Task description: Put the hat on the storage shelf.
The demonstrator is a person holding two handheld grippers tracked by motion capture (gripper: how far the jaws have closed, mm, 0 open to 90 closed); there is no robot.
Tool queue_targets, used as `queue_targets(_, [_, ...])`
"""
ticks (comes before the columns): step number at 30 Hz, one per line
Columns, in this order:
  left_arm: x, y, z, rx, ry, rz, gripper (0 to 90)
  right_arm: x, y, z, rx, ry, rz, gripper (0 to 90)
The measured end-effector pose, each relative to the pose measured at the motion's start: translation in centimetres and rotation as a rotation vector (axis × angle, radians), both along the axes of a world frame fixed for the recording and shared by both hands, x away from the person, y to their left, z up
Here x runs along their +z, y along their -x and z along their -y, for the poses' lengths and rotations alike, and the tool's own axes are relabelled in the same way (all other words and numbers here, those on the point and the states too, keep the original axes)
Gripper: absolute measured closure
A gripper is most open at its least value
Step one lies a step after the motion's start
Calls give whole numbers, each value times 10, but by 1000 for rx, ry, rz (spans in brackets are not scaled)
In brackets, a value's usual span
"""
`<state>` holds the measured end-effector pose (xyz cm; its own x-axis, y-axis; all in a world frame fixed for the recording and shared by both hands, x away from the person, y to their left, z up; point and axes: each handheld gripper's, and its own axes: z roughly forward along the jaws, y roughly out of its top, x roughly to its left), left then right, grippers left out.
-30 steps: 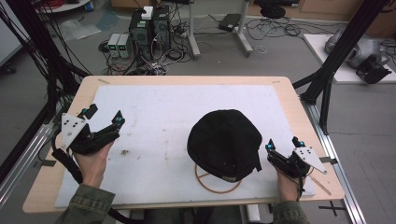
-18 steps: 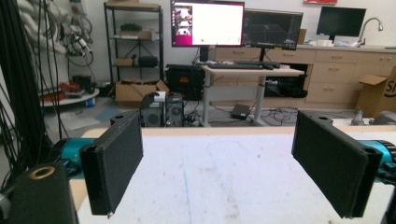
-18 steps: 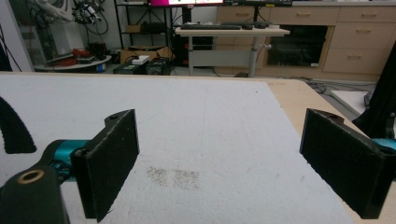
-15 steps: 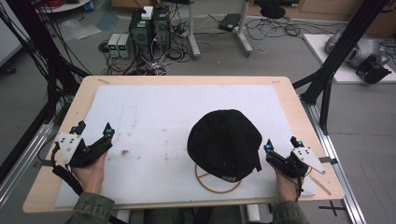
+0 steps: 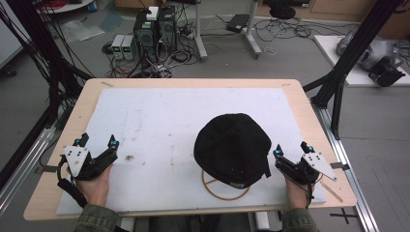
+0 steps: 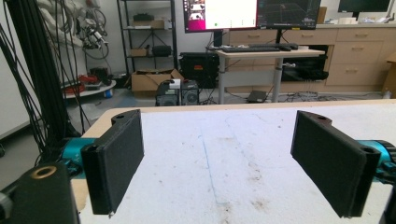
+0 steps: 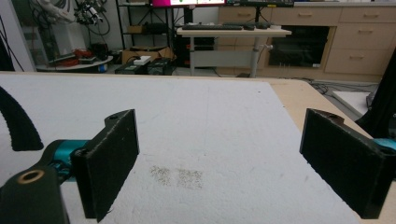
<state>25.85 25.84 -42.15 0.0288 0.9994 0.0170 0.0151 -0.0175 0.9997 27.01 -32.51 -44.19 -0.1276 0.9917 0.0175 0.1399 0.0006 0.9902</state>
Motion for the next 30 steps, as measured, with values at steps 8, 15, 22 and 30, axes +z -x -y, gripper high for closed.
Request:
queue_targets(8, [-6, 1, -3, 15, 0, -2, 179, 0, 0, 2, -3, -2, -3, 110])
queue_targets(15, [-6, 1, -4, 10, 3, 2, 184, -1, -1, 0, 1, 5, -6, 110])
queue_targets(22, [-7, 2, -5, 16, 6, 0, 184, -1, -2, 1, -2, 2, -7, 110])
queue_targets(30, [-8, 4, -10, 28, 9, 0, 184, -1, -3, 0, 5, 5, -8, 110])
